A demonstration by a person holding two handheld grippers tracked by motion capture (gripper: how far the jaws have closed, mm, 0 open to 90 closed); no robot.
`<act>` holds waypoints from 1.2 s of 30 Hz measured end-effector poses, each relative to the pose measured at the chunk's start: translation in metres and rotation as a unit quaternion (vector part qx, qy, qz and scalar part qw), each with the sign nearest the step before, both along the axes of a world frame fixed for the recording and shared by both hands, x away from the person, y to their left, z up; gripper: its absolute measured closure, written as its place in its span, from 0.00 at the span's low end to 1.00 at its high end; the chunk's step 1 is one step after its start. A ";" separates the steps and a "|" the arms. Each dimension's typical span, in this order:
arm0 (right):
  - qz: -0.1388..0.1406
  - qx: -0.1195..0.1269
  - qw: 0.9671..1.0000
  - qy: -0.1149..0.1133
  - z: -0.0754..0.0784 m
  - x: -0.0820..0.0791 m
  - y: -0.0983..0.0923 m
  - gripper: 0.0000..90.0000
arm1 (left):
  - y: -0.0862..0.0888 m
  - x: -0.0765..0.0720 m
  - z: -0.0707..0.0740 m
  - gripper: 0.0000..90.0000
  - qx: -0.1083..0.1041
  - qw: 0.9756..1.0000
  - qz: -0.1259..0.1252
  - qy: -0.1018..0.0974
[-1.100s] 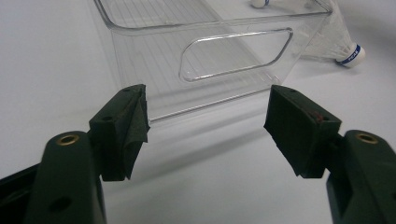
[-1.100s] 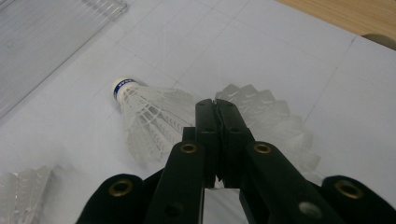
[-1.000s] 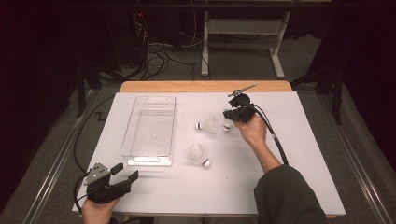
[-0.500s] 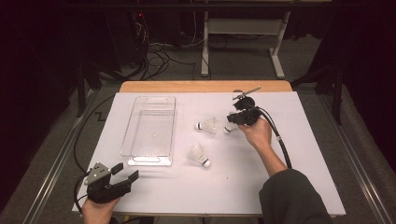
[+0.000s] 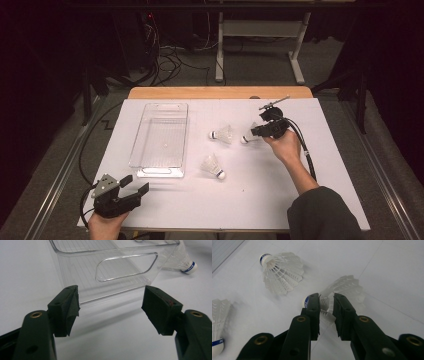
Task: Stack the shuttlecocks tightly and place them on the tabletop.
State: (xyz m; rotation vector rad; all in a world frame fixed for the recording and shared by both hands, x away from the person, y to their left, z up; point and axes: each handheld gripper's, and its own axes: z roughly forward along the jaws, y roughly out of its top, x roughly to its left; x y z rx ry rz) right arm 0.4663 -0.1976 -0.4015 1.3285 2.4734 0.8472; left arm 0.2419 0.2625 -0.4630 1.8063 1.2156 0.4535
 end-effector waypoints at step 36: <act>0.021 0.032 0.999 0.017 -0.001 -0.009 -0.005 1.00 | 0.000 0.000 0.000 0.34 0.002 1.000 0.000 -0.001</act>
